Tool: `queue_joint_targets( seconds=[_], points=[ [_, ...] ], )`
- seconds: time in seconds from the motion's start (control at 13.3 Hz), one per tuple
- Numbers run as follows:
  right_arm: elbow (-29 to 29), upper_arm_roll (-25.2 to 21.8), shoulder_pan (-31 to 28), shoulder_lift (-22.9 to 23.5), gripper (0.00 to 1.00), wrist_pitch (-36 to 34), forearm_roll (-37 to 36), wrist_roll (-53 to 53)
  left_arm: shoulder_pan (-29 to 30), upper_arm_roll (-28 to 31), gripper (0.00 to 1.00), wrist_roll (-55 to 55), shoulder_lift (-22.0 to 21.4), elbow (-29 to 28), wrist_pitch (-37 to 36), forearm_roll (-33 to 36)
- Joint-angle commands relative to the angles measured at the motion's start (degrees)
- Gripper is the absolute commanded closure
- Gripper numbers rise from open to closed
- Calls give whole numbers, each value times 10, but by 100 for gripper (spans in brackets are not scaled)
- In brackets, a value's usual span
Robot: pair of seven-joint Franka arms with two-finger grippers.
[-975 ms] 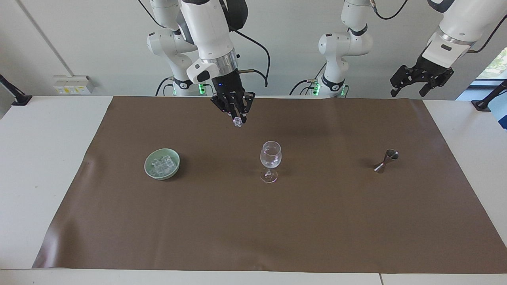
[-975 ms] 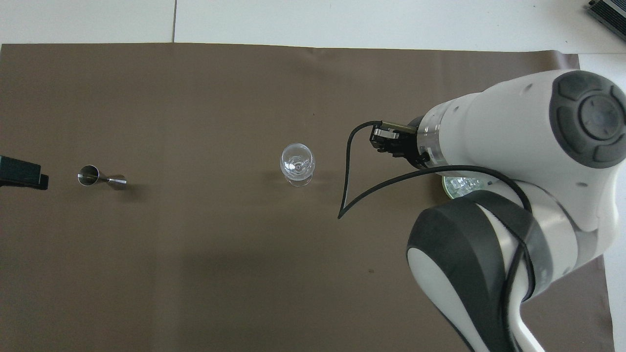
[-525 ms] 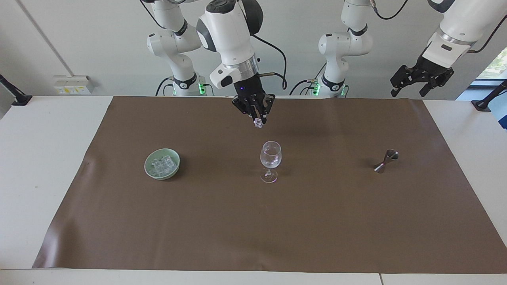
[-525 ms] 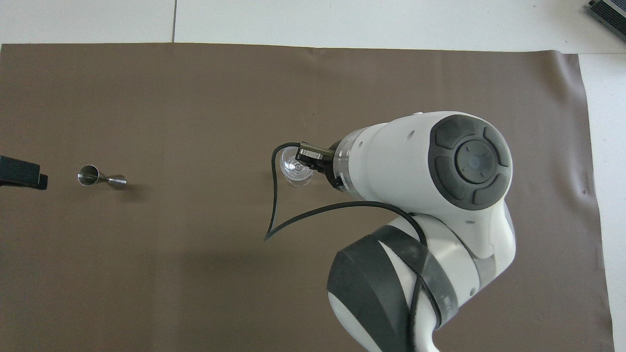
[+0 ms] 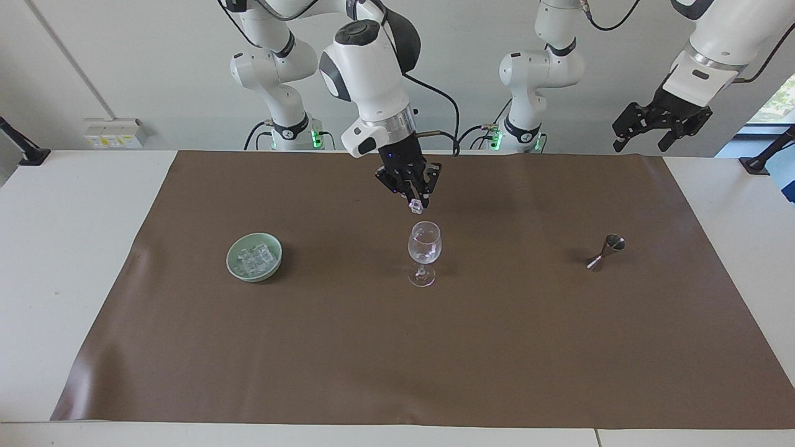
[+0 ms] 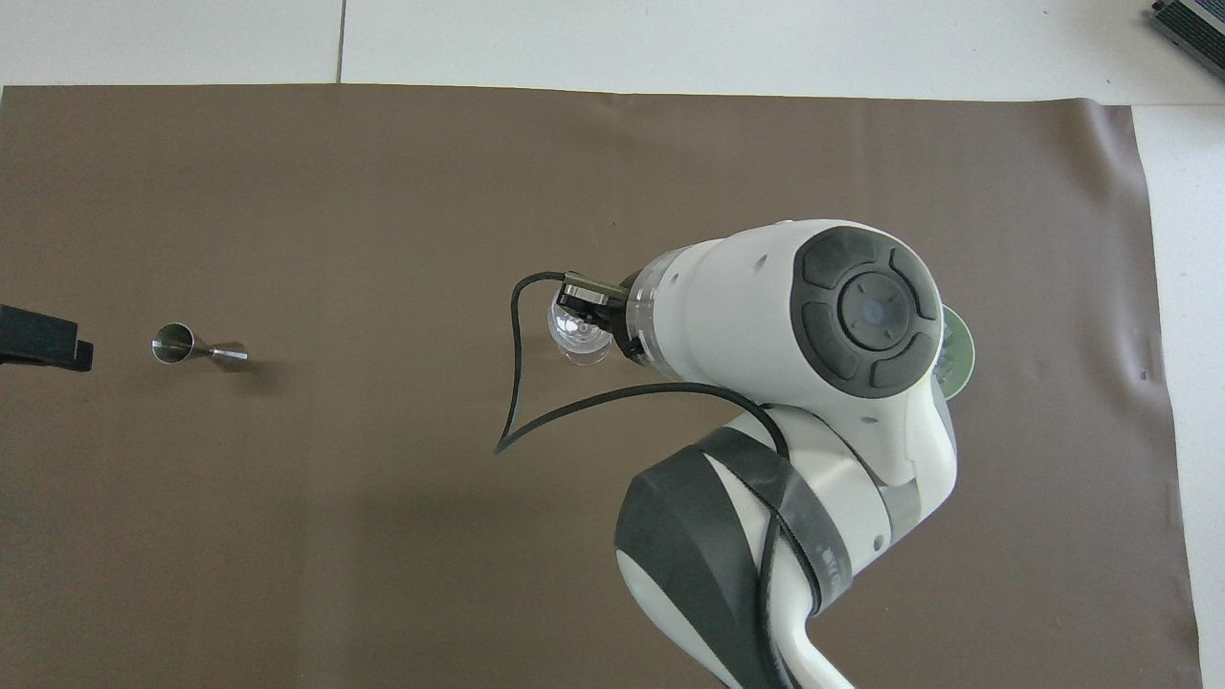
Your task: Pour wine and add ice with both arms
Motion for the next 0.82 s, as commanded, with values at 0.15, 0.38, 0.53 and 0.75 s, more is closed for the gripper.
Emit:
queue_joint_targets(
  seconds=[0.15, 0.38, 0.53, 0.75],
  points=[
    [22, 3, 8, 38, 100, 28, -3, 15, 6, -5, 0, -5, -9, -7, -4, 5],
    [21, 3, 7, 49, 100, 44, -8, 15, 6, -5, 0, -5, -9, -7, -4, 5],
    [21, 3, 5, 52, 100, 47, -15, 13, 6, -5, 0, -5, -9, -7, -4, 5],
    [21, 3, 6, 61, 100, 59, -19, 13, 6, -5, 0, -5, -9, -7, -4, 5]
  ],
)
